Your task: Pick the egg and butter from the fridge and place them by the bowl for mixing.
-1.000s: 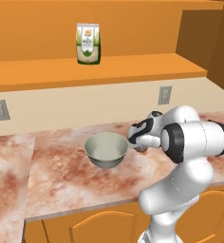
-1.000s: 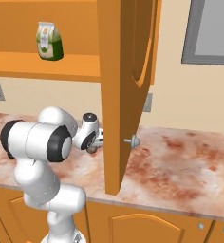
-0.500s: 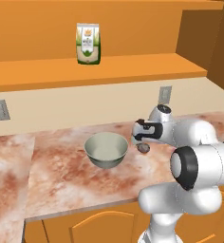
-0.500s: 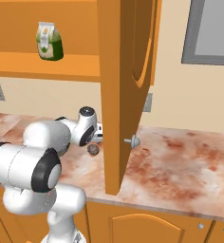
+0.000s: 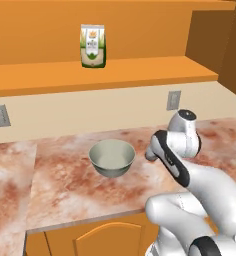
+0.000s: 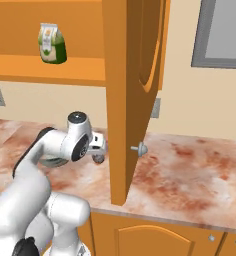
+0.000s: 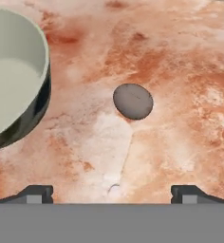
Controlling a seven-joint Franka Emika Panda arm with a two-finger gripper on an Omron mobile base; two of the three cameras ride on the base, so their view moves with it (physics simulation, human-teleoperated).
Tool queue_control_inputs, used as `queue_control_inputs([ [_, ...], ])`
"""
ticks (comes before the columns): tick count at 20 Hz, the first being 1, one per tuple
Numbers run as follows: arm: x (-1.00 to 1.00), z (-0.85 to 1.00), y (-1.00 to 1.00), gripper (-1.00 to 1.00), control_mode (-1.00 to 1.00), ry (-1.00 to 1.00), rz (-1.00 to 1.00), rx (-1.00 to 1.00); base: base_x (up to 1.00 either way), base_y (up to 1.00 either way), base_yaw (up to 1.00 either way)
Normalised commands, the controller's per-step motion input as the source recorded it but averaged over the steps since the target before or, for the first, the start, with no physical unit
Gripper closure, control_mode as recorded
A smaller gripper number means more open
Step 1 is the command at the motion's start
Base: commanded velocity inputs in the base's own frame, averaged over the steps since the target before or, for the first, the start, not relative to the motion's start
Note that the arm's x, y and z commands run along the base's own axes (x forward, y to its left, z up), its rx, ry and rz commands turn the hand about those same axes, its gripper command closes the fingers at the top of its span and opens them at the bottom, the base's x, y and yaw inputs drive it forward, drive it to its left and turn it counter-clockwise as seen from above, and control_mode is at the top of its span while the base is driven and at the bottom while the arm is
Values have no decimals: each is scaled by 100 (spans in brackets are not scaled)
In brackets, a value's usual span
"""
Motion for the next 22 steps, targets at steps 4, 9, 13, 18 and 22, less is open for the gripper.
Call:
queue_control_inputs([
  [4, -100, 71, 0, -100, -100, 0, -25, -6, 0, 0, 0],
  [9, -91, 80, 0, -100, -100, 0, -29, -1, 0, 0, 0],
  [13, -88, 83, 0, -100, -100, 0, -26, 0, 0, 0, 0],
  [18, -76, 74, 0, -100, -100, 0, -11, 0, 0, 0, 0],
  [22, -48, 71, 4, -100, -100, -6, 4, 0, 0, 0, 0],
])
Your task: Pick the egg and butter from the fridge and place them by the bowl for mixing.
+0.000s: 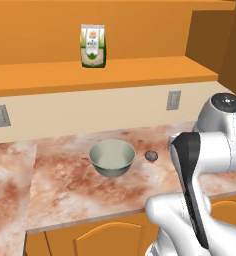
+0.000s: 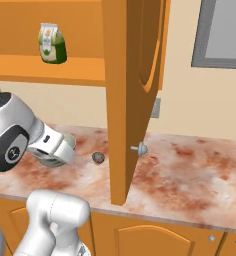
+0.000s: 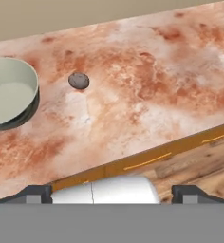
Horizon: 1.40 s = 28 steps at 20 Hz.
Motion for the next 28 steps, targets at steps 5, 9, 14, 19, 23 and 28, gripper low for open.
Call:
queue_control_inputs([
  [5, -41, 79, 13, -100, -100, -5, 5, 0, 0, 0, 0],
  [9, -33, 67, 21, -100, -100, 0, 0, 0, 0, 0, 0],
  [14, -10, 11, 5, -100, -100, 0, 3, 0, 0, 0, 0],
  [19, 0, 0, 0, -100, -100, 0, 7, 0, 0, 0, 0],
  [23, 0, 0, 6, -100, -100, 3, 4, 0, 0, 0, 0],
  [28, 0, 0, 0, -100, 100, 0, 0, 0, -10, 0, 1],
])
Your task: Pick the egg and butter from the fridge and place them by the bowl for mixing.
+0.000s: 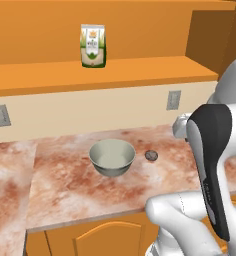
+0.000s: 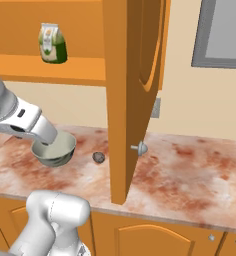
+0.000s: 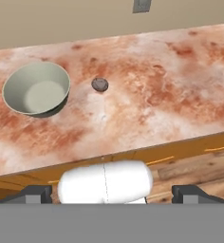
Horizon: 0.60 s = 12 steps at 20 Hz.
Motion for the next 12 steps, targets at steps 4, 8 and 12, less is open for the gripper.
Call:
queue_control_inputs([
  [4, 0, 0, 0, -100, 100, 0, 0, 0, -96, 0, -2],
  [8, 0, 0, 0, -100, 100, 0, 0, 0, -100, 0, -20],
  [12, 0, 0, 0, -100, 100, 0, 0, 0, -94, 5, -44],
])
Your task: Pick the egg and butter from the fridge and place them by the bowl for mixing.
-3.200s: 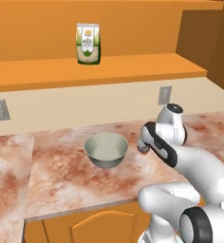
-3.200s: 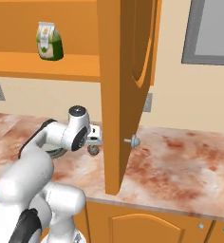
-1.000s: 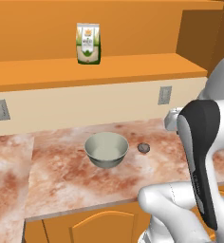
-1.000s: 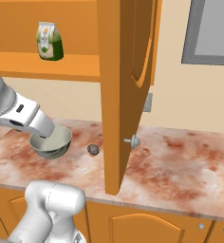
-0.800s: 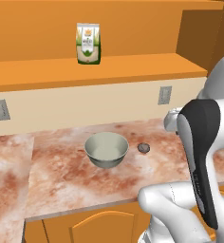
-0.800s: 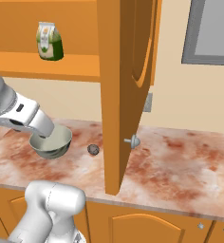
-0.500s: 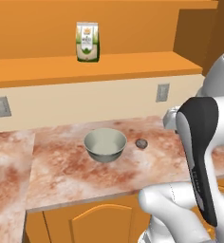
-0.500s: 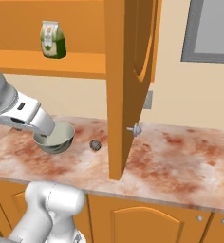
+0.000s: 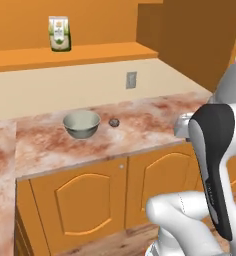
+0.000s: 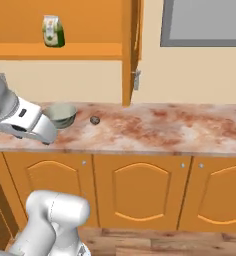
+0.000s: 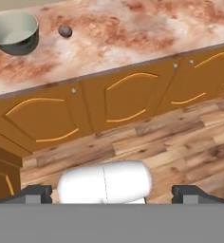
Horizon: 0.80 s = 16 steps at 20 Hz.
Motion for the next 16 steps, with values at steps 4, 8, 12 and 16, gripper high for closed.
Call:
queue_control_inputs([
  [4, 0, 0, 0, -100, 100, 0, 0, 0, -79, 0, -73],
  [8, 0, 0, 0, -100, 100, 0, 0, 0, -71, 0, -84],
  [12, 0, 0, 0, -100, 100, 0, 0, 0, -66, 1, -87],
  [16, 0, 0, 0, -100, 100, 0, 0, 0, -57, 2, -86],
])
